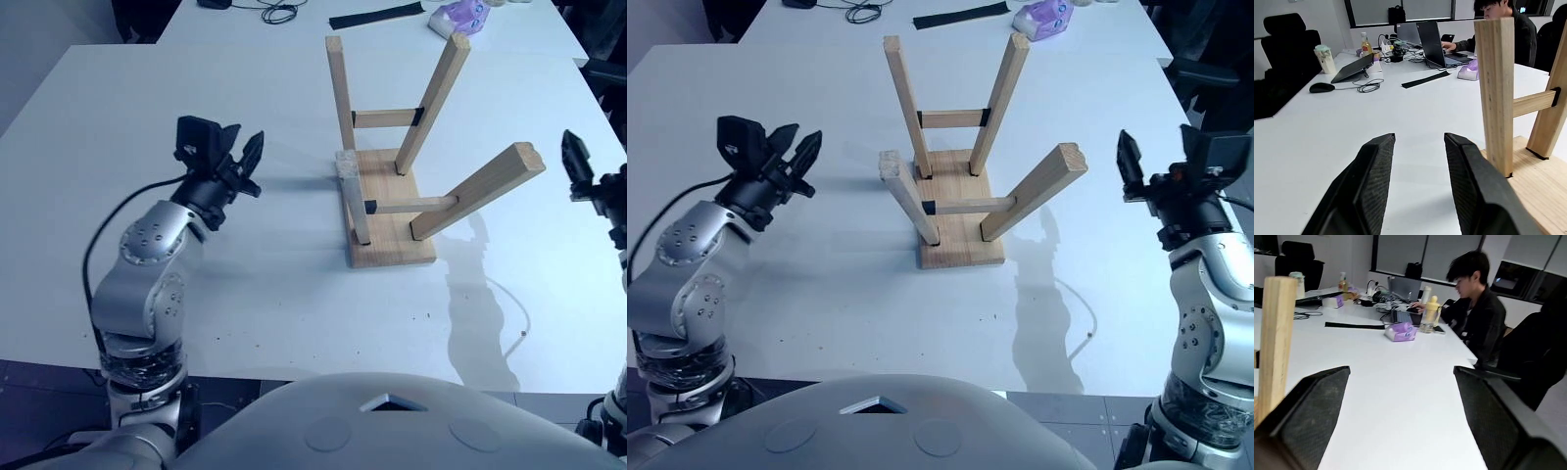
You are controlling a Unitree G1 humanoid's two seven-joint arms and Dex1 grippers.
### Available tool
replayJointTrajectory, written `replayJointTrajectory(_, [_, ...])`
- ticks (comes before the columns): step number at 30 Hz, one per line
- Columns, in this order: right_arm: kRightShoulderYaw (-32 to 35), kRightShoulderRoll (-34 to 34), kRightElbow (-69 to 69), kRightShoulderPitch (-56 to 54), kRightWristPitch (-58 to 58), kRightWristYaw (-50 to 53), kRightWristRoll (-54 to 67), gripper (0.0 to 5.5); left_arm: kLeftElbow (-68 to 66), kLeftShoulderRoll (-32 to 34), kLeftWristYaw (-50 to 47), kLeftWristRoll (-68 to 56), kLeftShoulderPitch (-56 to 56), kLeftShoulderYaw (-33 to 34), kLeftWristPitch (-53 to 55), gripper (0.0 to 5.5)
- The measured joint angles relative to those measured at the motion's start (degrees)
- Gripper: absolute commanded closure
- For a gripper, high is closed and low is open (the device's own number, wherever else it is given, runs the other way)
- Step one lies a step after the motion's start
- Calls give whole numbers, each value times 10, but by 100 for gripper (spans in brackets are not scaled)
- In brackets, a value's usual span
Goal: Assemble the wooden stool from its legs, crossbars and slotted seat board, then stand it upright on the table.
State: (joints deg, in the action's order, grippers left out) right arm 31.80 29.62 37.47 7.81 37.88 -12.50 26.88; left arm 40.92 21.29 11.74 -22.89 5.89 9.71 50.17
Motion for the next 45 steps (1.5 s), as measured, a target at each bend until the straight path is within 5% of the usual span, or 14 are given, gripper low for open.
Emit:
replayJointTrajectory(4, [-49, -15, 34, 1, 37, 21, 3, 159, 13, 6, 8, -11, 0, -35, 41, 362])
replayJointTrajectory(8, [-242, -91, 95, -46, 101, 74, 8, 159, 17, -46, -16, -14, 13, -139, 91, 362])
replayJointTrajectory(12, [-343, -118, 149, -63, 141, 91, 7, 159, 3, -62, -41, -1, 59, -149, 126, 362])
replayJointTrajectory(19, [-310, -109, 128, -29, 139, 93, -20, 159, 11, -55, -23, -6, 64, -152, 119, 362])
replayJointTrajectory(26, [-273, -85, 124, -19, 115, 48, -22, 159, -51, 38, 24, 48, 19, -133, 5, 362])
replayJointTrajectory(35, [-169, 29, 58, 52, 45, -95, -27, 159, -28, 170, 234, -42, -128, -146, 7, 362])
replayJointTrajectory(45, [-138, 40, 30, 51, 19, -137, -3, 159, -30, 215, 338, -90, -68, -136, -23, 362])
